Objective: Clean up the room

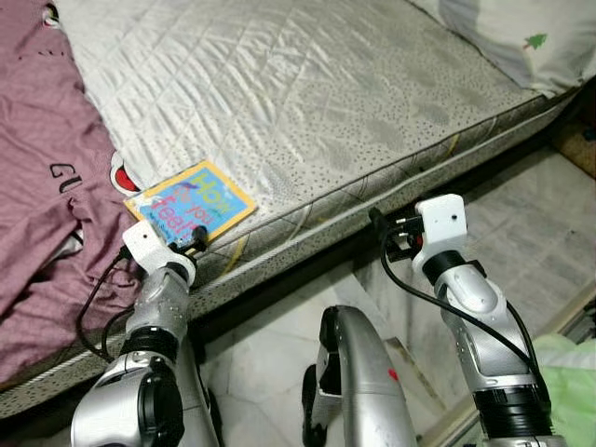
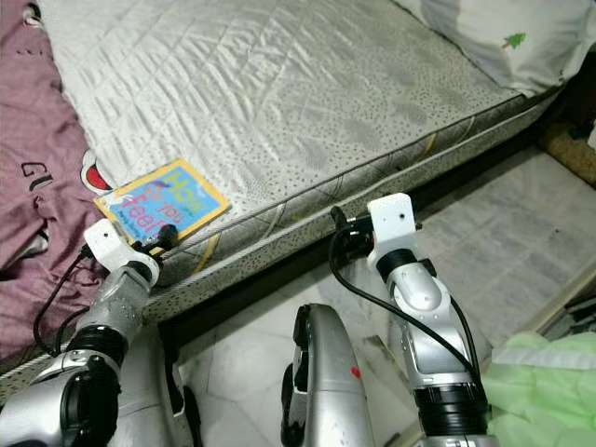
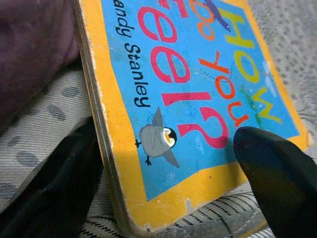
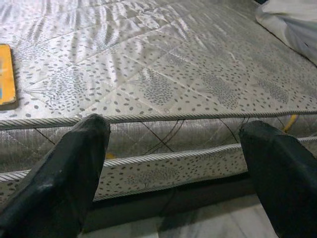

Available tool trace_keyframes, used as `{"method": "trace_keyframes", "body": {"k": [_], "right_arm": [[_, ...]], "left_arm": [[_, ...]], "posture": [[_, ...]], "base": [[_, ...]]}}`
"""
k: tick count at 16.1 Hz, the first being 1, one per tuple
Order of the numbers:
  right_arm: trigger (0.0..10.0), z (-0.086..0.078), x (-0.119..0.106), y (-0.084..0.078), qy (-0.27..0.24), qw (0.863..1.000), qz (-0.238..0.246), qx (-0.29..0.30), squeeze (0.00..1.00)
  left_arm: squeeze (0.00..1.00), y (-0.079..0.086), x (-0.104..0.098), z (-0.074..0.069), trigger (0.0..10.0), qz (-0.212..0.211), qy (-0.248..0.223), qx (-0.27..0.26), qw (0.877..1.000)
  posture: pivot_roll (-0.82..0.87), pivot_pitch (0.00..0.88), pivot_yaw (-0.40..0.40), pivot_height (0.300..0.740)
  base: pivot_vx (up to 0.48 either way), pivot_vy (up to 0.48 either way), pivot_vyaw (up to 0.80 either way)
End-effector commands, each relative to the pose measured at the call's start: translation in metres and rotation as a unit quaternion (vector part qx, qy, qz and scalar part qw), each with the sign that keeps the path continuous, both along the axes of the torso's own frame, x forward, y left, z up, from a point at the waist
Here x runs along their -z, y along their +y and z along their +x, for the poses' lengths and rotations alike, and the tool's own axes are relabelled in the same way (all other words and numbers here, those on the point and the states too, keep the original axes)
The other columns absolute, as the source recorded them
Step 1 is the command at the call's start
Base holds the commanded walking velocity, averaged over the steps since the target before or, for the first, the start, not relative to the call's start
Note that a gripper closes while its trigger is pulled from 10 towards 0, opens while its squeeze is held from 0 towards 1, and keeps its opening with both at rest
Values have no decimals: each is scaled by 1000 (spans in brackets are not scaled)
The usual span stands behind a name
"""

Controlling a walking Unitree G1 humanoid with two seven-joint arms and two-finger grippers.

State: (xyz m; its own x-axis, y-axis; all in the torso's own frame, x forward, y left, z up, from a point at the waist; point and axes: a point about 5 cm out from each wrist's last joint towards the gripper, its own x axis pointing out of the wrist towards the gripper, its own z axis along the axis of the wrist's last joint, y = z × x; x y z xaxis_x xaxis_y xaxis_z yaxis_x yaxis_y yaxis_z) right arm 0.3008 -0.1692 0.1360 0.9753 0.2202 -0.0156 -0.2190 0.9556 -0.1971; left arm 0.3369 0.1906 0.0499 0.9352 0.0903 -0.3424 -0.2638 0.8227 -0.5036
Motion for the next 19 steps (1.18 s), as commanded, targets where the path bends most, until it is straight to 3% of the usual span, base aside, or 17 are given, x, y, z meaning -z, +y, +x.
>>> {"method": "trace_keyframes", "body": {"k": [1, 10, 14, 16, 19], "right_arm": [[10000, 1, -4, -2, -5, 1000, -6, 3, 0], [10000, 10, -8, 3, -13, 1000, -3, 3, 0], [10000, 15, -10, 5, -18, 1000, -2, 3, 0], [10000, 18, -10, 7, -22, 1000, -1, 3, 0], [10000, 21, -11, 11, -24, 1000, 2, -1, 0]], "left_arm": [[0, -15, 10, -2, 0, -36, 19, 29, 999], [0, -7, 10, -3, 0, -57, 3, 18, 998], [0, -3, 10, -2, 0, -92, -2, 2, 996], [0, 0, 12, -5, 0, -135, -22, -16, 990], [0, 0, 10, -4, 0, -134, -29, -13, 990]], "posture": [[-157, 184, -105, 537], [-133, 143, -104, 537], [-132, 126, -99, 537], [-126, 115, -96, 537], [-116, 104, -92, 537]], "base": [[0, 0, 0], [0, 0, 0], [0, 0, 0], [0, 0, 0], [0, 0, 0]]}}
